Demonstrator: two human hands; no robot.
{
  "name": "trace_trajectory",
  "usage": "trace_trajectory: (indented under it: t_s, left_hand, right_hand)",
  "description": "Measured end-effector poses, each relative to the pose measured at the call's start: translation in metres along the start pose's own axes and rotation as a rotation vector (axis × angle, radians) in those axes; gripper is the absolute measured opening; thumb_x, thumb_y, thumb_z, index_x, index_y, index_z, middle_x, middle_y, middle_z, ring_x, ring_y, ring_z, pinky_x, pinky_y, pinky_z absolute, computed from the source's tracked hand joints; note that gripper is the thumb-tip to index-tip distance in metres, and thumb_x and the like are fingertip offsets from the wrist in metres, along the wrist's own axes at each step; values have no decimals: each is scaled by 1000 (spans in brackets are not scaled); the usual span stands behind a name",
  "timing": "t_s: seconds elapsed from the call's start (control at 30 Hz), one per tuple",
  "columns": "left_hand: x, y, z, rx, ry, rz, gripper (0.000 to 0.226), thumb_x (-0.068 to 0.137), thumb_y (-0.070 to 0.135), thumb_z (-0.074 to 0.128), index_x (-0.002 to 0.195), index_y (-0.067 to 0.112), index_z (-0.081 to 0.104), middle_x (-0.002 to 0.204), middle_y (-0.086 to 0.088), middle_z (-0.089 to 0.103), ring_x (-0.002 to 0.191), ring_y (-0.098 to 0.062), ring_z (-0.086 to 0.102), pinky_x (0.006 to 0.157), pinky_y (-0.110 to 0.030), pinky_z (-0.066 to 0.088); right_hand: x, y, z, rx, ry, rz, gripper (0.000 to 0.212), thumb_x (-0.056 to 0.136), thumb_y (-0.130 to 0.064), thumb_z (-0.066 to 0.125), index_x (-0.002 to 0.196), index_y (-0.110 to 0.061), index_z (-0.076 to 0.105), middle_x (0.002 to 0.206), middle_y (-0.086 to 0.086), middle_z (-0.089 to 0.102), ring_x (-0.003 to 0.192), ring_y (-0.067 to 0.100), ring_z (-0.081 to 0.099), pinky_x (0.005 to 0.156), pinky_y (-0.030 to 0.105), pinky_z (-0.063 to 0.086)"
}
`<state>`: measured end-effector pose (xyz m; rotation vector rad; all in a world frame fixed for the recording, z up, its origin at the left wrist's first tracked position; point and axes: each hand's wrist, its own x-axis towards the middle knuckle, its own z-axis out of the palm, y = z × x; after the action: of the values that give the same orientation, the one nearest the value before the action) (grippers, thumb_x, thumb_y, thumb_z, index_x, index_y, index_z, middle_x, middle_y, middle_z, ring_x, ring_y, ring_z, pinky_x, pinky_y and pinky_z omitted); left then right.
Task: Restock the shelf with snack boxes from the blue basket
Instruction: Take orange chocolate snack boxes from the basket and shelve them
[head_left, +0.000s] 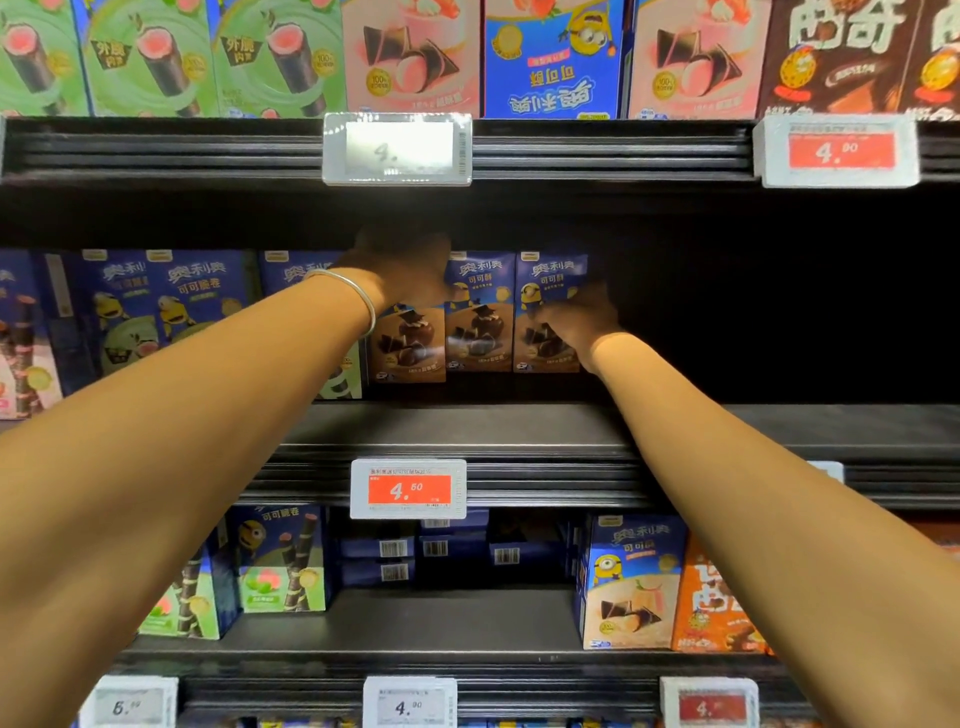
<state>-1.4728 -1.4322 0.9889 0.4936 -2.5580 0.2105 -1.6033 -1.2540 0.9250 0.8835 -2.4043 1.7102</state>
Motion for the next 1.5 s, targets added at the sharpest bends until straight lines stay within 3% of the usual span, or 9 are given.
trace_trajectory:
  t_s: [0.37, 0.57, 0.73, 0.83, 0.9, 1.07, 1.17, 1.3, 1.5]
  left_hand:
    - [-22, 12, -3, -75, 11, -10, 69, 99, 52, 65, 146, 4, 49, 134, -20, 63, 120, -38, 64, 103, -47, 53]
    - [-58, 29, -34, 66, 184, 87, 59, 100, 58, 59, 132, 9, 57, 113, -15, 67, 102, -36, 67, 91, -45, 58]
    - [-97, 49, -52, -240, 150, 51, 76, 101, 63, 56, 161, 18, 38, 159, -9, 49, 141, -32, 50, 117, -49, 44]
    - [-137, 50, -55, -390, 146, -41, 73, 102, 67, 51, 156, 18, 46, 140, -11, 62, 119, -23, 59, 93, -35, 46]
    - [-164, 47, -59, -507, 235, -84, 69, 103, 63, 53, 140, 5, 61, 132, -23, 67, 112, -31, 66, 81, -37, 45]
    - [-228, 29, -60, -843, 379, -34, 24, 111, 35, 53, 128, 21, 61, 116, 22, 63, 107, 20, 58, 94, -6, 42]
    - [-272, 18, -44, -1028, 437, -33, 31, 111, 34, 49, 134, 17, 59, 128, 6, 67, 123, 0, 64, 104, -22, 50]
    - [-347, 4, 5, -1294, 503, -24, 34, 110, 31, 40, 136, 21, 58, 136, -6, 69, 132, -25, 64, 103, -37, 52]
    - [-514, 34, 127, -1567, 214, -520, 38, 105, 46, 46, 127, 29, 72, 125, -7, 77, 115, -27, 73, 84, -34, 58]
  right_hand:
    - [-4, -3, -4, 12, -11, 27, 84, 81, -28, 75, 153, -12, 35, 157, 12, 40, 143, 35, 38, 115, 49, 38]
    - [-5, -9, -7, 97, 8, 79, 81, 83, -36, 73, 152, -12, 36, 153, 11, 45, 138, 32, 46, 113, 47, 41]
    - [-26, -33, -17, 232, 55, 101, 61, 89, -32, 67, 144, -10, 49, 144, 14, 54, 130, 33, 55, 107, 46, 48]
    - [-62, -41, -18, 406, 53, 124, 38, 95, -23, 57, 129, -7, 60, 129, 19, 65, 120, 36, 62, 95, 39, 53]
    - [-93, -46, -19, 510, 98, 107, 46, 78, -29, 61, 119, -9, 59, 116, 19, 69, 110, 36, 67, 95, 43, 55]
    - [-176, -51, -24, 560, -27, 3, 65, 73, -47, 71, 128, -17, 55, 135, 6, 62, 121, 21, 62, 98, 45, 53]
    - [-226, -47, -20, 618, -65, -71, 36, 81, -42, 66, 112, -25, 65, 125, 0, 70, 115, 15, 68, 98, 44, 55]
    - [-296, -20, -6, 716, -95, -94, 39, 94, -34, 58, 127, -13, 60, 120, 8, 73, 112, 25, 70, 98, 45, 56]
    - [-415, 92, 45, 554, -255, 277, 24, 97, -29, 58, 115, -15, 66, 108, 12, 75, 100, 30, 73, 81, 38, 58]
